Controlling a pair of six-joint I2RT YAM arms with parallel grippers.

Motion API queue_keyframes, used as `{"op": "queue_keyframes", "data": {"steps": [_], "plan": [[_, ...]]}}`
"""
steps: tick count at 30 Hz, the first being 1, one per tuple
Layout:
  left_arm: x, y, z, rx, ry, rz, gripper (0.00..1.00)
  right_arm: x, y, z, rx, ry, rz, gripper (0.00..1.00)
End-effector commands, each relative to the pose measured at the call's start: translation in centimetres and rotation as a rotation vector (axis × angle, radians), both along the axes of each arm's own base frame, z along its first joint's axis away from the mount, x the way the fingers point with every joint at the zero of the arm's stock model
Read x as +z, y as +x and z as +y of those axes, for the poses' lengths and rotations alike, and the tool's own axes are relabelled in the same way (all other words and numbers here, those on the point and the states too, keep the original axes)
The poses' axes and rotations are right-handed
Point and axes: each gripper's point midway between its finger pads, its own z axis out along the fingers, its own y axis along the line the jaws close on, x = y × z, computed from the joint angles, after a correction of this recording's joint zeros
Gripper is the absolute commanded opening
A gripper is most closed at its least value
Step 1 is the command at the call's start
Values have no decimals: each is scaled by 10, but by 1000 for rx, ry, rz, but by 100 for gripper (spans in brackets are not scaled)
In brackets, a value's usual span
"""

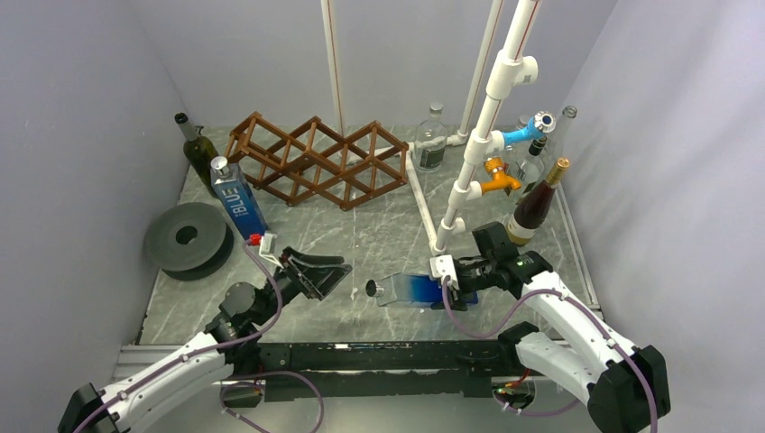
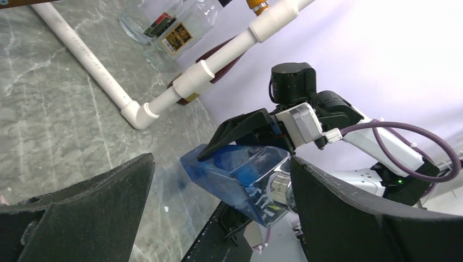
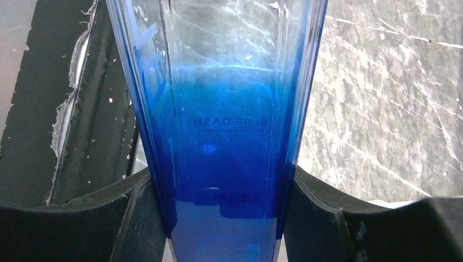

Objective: Take the wine bottle off the wine rack
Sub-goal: Place the wine bottle at the center of the board.

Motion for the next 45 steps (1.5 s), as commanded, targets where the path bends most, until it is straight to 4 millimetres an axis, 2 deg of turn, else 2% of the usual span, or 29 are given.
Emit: {"op": "queue_keyframes", "data": {"steps": [1,16,24,33,45], "plan": [[-6,6,7,54,23,-28,100,41,9,19,47,150,-78,0],[-13,11,10,87,83,-7,100,44,23,21,-38,171,-20,0],[-5,12,8,87,134,-33,99,46,35,23,-107,184,18,0],[2,10,-9,63,188,-56,99,47,54,21,-231,175,53,0],[14,2,-34,25,172,-81,100,47,63,20,-300,176,82,0]]}}
